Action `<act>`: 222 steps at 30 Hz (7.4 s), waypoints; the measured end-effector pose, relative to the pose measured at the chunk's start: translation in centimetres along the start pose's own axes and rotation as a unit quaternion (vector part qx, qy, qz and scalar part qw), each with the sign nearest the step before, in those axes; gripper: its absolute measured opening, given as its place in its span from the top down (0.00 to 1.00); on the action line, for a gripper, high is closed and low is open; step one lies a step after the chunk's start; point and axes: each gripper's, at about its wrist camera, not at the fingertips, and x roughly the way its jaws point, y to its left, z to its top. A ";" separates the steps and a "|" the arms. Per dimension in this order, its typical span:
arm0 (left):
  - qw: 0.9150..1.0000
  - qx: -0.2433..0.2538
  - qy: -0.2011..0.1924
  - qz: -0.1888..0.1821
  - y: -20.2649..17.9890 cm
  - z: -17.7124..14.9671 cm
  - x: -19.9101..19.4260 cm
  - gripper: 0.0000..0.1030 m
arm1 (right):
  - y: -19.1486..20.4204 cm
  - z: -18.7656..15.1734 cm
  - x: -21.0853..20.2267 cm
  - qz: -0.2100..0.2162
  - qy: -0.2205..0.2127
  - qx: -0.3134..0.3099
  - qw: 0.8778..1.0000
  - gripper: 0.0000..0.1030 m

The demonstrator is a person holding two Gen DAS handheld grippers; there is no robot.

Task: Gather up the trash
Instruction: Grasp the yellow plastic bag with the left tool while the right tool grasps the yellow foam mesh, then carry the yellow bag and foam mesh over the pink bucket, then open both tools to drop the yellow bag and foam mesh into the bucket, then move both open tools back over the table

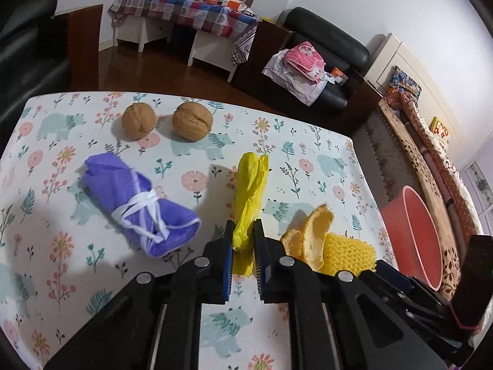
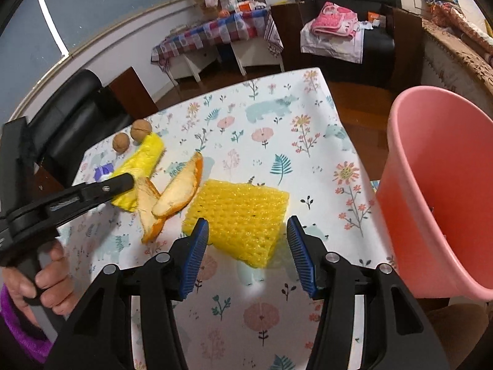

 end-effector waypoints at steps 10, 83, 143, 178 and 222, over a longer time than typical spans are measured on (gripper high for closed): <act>1.000 -0.007 -0.017 -0.004 0.3 -0.6 -2.9 0.89 | 0.3 -0.6 -1.2 0.005 -0.008 -0.009 1.000 0.91; 0.988 0.153 -0.013 -0.027 -17.1 -3.5 -4.9 0.89 | -10.2 -2.6 -13.8 -0.042 -0.192 0.089 0.976 0.93; 0.953 0.281 0.050 -0.104 -30.1 -6.3 2.6 0.89 | -17.6 -3.6 -13.6 -0.178 -0.199 0.154 0.951 0.93; 0.964 0.245 0.057 -0.085 -27.9 -5.5 3.6 0.54 | -17.6 -3.5 -12.8 -0.134 -0.178 0.164 0.961 0.68; 0.994 0.104 -0.043 -0.004 -7.4 -3.7 -8.2 0.54 | -2.8 -4.0 -12.2 -0.058 -0.190 0.038 0.979 0.68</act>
